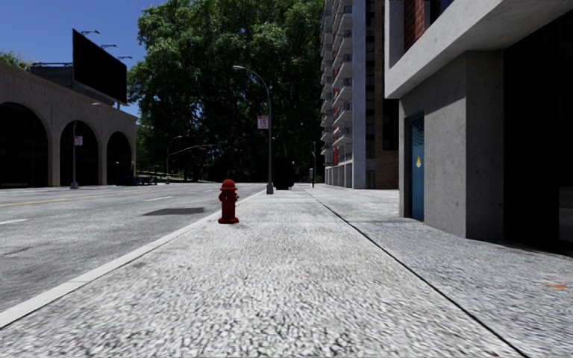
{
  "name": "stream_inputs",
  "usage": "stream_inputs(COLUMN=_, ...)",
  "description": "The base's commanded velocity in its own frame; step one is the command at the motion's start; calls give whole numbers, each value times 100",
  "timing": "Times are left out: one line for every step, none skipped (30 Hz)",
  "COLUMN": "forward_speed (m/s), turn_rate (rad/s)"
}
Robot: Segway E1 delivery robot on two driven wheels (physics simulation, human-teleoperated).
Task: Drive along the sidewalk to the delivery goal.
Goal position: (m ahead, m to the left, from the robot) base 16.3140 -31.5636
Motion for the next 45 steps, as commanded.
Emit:
stream_inputs(forward_speed=200, turn_rate=0)
stream_inputs(forward_speed=200, turn_rate=0)
stream_inputs(forward_speed=200, turn_rate=0)
stream_inputs(forward_speed=200, turn_rate=0)
stream_inputs(forward_speed=200, turn_rate=0)
stream_inputs(forward_speed=200, turn_rate=0)
stream_inputs(forward_speed=200, turn_rate=-1)
stream_inputs(forward_speed=200, turn_rate=-2)
stream_inputs(forward_speed=200, turn_rate=-2)
stream_inputs(forward_speed=200, turn_rate=0)
stream_inputs(forward_speed=200, turn_rate=0)
stream_inputs(forward_speed=200, turn_rate=0)
stream_inputs(forward_speed=200, turn_rate=0)
stream_inputs(forward_speed=200, turn_rate=0)
stream_inputs(forward_speed=200, turn_rate=0)
stream_inputs(forward_speed=200, turn_rate=0)
stream_inputs(forward_speed=200, turn_rate=0)
stream_inputs(forward_speed=200, turn_rate=0)
stream_inputs(forward_speed=200, turn_rate=0)
stream_inputs(forward_speed=200, turn_rate=0)
stream_inputs(forward_speed=200, turn_rate=0)
stream_inputs(forward_speed=200, turn_rate=0)
stream_inputs(forward_speed=200, turn_rate=0)
stream_inputs(forward_speed=200, turn_rate=0)
stream_inputs(forward_speed=200, turn_rate=0)
stream_inputs(forward_speed=200, turn_rate=0)
stream_inputs(forward_speed=200, turn_rate=0)
stream_inputs(forward_speed=200, turn_rate=0)
stream_inputs(forward_speed=200, turn_rate=0)
stream_inputs(forward_speed=200, turn_rate=0)
stream_inputs(forward_speed=200, turn_rate=0)
stream_inputs(forward_speed=200, turn_rate=0)
stream_inputs(forward_speed=200, turn_rate=0)
stream_inputs(forward_speed=200, turn_rate=0)
stream_inputs(forward_speed=200, turn_rate=0)
stream_inputs(forward_speed=200, turn_rate=0)
stream_inputs(forward_speed=200, turn_rate=0)
stream_inputs(forward_speed=200, turn_rate=0)
stream_inputs(forward_speed=200, turn_rate=0)
stream_inputs(forward_speed=200, turn_rate=-3)
stream_inputs(forward_speed=200, turn_rate=-6)
stream_inputs(forward_speed=200, turn_rate=-7)
stream_inputs(forward_speed=200, turn_rate=-7)
stream_inputs(forward_speed=200, turn_rate=-7)
stream_inputs(forward_speed=200, turn_rate=-7)
